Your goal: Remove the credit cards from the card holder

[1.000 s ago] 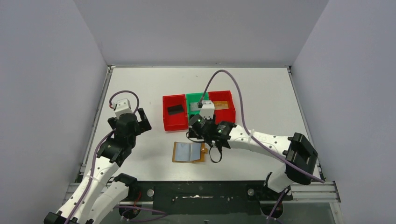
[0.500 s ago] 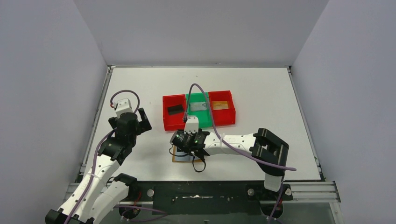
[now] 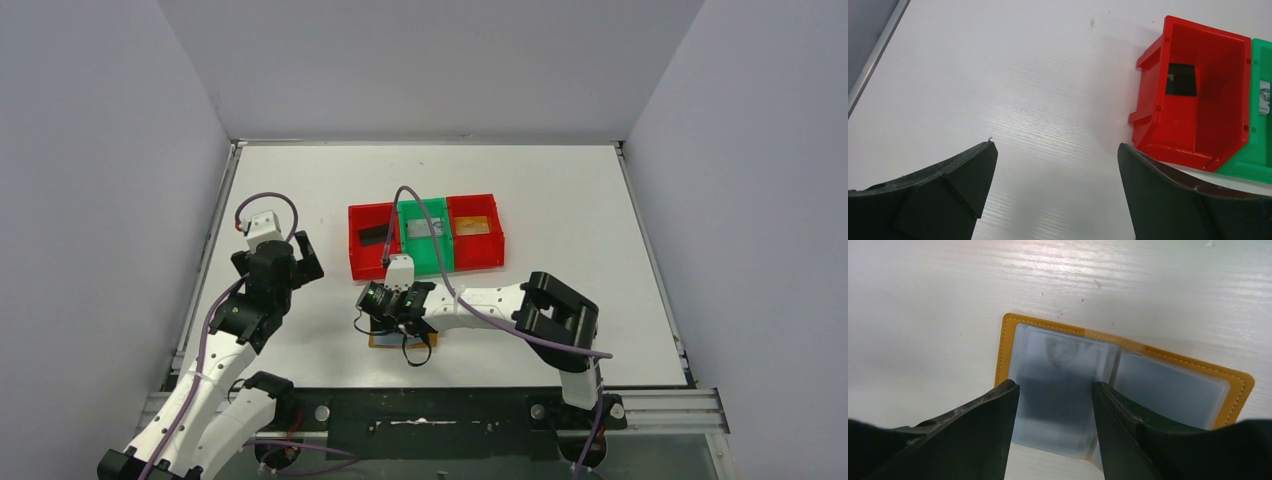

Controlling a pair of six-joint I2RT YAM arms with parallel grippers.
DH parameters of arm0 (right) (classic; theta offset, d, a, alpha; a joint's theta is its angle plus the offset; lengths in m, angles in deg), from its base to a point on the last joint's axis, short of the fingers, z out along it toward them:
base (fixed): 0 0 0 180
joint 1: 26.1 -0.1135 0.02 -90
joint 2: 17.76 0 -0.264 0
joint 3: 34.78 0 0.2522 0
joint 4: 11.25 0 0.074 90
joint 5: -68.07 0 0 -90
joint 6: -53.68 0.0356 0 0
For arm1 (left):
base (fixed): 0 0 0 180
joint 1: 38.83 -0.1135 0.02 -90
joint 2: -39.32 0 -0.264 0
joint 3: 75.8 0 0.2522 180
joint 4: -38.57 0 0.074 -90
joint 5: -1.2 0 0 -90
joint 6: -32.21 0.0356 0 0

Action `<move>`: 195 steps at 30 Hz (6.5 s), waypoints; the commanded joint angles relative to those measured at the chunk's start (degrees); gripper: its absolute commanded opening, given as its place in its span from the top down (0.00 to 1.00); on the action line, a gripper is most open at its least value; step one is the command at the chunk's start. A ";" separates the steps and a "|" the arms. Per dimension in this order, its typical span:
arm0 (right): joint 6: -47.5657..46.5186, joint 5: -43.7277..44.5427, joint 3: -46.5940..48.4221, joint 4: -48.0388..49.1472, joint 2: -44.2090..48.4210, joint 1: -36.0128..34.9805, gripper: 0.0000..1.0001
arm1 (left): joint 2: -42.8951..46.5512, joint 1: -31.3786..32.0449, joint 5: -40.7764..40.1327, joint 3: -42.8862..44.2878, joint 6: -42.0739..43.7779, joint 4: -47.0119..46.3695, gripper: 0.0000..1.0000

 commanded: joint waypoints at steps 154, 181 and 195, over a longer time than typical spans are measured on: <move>29.18 21.88 -46.81 16.92 50.91 0.48 0.61 | -36.85 22.37 56.99 -3.97 -17.79 -38.68 0.42; 6.35 -4.48 -30.47 36.79 24.16 3.31 0.54 | 2.32 16.96 15.92 -10.02 -22.43 -5.31 0.28; 11.18 -14.42 -34.95 41.45 20.17 7.23 0.58 | -1.70 16.53 27.17 -11.61 -20.80 -12.41 0.39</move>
